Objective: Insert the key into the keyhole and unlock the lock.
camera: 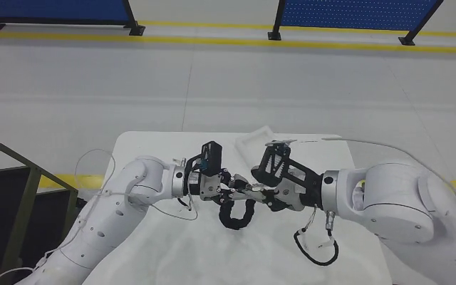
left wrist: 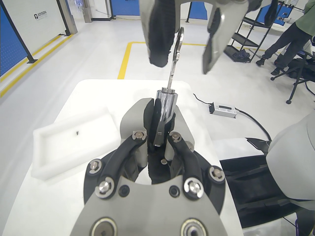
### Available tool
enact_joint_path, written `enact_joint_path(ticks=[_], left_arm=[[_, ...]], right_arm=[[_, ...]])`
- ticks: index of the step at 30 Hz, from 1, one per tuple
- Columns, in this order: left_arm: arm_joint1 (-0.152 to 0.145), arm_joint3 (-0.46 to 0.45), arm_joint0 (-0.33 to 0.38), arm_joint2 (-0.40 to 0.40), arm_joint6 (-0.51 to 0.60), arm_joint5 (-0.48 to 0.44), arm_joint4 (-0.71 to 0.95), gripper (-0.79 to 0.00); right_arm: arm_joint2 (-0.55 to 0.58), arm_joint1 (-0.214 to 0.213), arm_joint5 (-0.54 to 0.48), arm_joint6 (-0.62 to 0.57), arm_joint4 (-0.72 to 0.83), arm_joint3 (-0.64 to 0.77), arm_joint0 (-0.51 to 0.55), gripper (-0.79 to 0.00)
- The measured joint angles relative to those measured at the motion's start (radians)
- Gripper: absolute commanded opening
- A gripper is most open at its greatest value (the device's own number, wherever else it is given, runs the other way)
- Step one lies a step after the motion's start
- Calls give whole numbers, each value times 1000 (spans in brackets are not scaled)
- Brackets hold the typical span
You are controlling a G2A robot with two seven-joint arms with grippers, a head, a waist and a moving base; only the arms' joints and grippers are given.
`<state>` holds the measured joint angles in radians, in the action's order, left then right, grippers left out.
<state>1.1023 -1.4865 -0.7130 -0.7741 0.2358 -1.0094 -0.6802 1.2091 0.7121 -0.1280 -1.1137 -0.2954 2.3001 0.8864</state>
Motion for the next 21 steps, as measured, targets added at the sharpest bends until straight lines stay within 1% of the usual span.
enact_joint_path(ticks=[4,6,10,12,14,16,21], left_arm=[[-3,8,-25,-41,-62,8,-22,-785],[-5,3,-40,-61,-91,9,-34,-785],[-7,-16,-63,-94,-135,17,-61,-785],[-7,-27,-70,-106,-150,18,-74,-785],[-7,-33,-74,-113,-156,19,-85,-785],[-6,-32,-75,-115,-152,19,-95,-785],[-7,-2,-79,-114,-101,14,-119,-785]], right_arm=[[63,-8,21,47,-21,-19,61,0],[94,-12,9,78,-24,-21,111,0],[127,-17,-68,144,-47,-35,204,0],[133,-16,-122,199,-57,-58,247,0],[134,-15,-159,252,-71,-76,281,0],[134,-14,-174,281,-85,-81,300,0],[144,-12,-175,301,-101,-70,323,0]])
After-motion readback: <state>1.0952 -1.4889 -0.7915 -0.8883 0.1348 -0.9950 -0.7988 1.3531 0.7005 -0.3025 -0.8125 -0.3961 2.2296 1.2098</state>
